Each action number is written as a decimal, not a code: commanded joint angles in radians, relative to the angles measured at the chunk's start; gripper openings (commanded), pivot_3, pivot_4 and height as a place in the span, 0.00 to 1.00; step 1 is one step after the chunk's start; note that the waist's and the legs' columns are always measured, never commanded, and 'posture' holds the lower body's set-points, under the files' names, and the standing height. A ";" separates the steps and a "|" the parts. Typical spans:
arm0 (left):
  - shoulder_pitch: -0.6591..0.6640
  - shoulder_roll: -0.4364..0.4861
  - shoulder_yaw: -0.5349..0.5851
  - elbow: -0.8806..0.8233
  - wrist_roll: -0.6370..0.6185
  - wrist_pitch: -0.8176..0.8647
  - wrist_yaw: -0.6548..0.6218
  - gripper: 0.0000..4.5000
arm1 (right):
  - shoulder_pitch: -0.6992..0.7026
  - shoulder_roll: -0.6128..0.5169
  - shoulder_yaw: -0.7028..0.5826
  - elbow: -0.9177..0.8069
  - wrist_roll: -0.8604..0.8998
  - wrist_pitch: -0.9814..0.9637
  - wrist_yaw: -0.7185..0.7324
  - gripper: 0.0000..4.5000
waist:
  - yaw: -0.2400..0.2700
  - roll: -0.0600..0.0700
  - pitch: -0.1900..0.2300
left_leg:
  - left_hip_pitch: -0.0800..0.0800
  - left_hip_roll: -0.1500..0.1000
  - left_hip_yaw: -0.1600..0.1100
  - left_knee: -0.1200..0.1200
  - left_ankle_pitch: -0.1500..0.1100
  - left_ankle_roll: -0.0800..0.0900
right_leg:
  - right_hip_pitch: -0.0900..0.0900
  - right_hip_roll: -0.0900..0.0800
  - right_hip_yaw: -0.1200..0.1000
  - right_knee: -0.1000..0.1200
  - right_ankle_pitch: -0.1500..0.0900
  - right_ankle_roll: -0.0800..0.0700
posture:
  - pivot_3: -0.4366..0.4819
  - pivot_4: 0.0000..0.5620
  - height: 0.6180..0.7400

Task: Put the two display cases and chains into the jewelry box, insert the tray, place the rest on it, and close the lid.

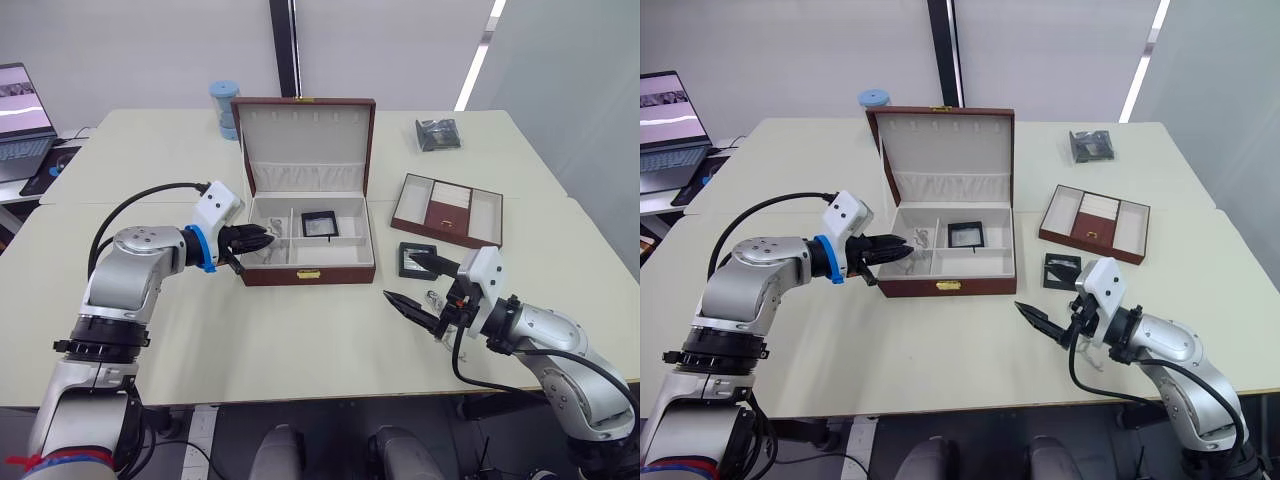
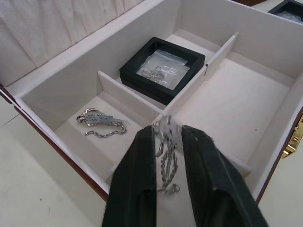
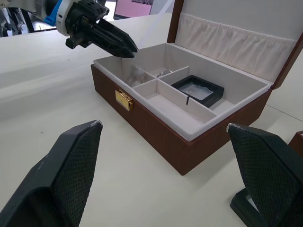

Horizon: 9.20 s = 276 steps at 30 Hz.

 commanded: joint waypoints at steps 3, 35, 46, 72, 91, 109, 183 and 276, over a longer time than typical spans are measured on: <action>0.018 0.008 0.056 -0.032 -0.038 0.013 -0.004 0.66 | -0.002 -0.015 -0.025 -0.016 0.008 -0.018 0.012 1.00 | 0.000 0.000 0.000 | 0.000 0.000 0.000 0.000 0.000 0.000 | 0.000 0.000 0.000 0.000 0.000 0.000 | 0.48 0.27 1.00; 0.744 0.282 0.675 -0.011 -0.133 -0.087 -0.093 0.99 | 0.090 -0.356 -0.384 0.538 0.012 -0.156 0.348 1.00 | 0.000 0.001 0.000 | 0.001 0.001 0.001 -0.001 0.000 0.000 | 0.000 -0.004 0.001 0.000 0.000 0.000 | 0.48 0.27 1.00; 0.793 0.259 0.682 -0.057 -0.149 -0.081 -0.074 0.99 | 0.057 -0.356 -0.377 0.568 -0.001 -0.166 0.359 1.00 | -0.001 0.001 0.000 | 0.002 0.001 0.002 -0.001 0.000 0.000 | 0.000 -0.004 0.001 -0.001 0.000 0.000 | 0.48 0.27 1.00; 0.798 0.134 0.559 -0.318 -0.165 -0.283 -0.097 0.99 | -0.007 -0.401 -0.292 0.495 -0.011 -0.134 0.436 1.00 | 0.000 0.001 0.000 | 0.002 0.001 0.002 -0.001 0.000 0.000 | 0.001 -0.004 0.001 -0.001 0.000 0.000 | 0.48 0.27 1.00; 0.630 -0.026 0.127 -0.580 -0.182 -0.359 -0.122 0.99 | -0.561 -0.315 0.185 0.694 -0.255 -0.089 0.584 1.00 | -0.005 0.003 0.001 | 0.002 0.001 0.002 0.000 0.000 0.000 | 0.001 -0.002 0.002 0.000 0.000 -0.001 | 0.48 0.27 1.00; 0.689 -0.084 0.035 -0.544 -0.158 -0.544 -0.177 0.99 | -0.636 -0.156 0.263 0.917 -0.414 -0.260 0.553 1.00 | -0.002 0.003 0.001 | 0.002 0.001 0.001 0.001 0.000 0.000 | 0.001 -0.002 0.001 0.000 0.000 -0.001 | 0.48 0.27 1.00; 1.146 -0.348 0.186 -0.792 -0.047 -0.588 0.390 1.00 | -1.207 0.358 0.376 1.481 -0.545 -0.190 0.665 0.20 | -0.004 0.005 0.003 | 0.001 0.001 0.001 0.000 0.000 0.000 | -0.002 -0.004 0.001 0.002 0.000 -0.001 | 0.48 0.27 1.00; 0.728 0.047 0.618 -0.094 -0.212 -0.364 0.193 1.00 | -0.072 -0.149 -0.346 0.728 -0.129 -0.266 0.196 0.99 | -0.003 0.005 0.003 | 0.001 0.001 0.003 -0.002 0.000 0.000 | -0.001 -0.003 0.002 0.001 0.000 -0.001 | 0.48 0.27 1.00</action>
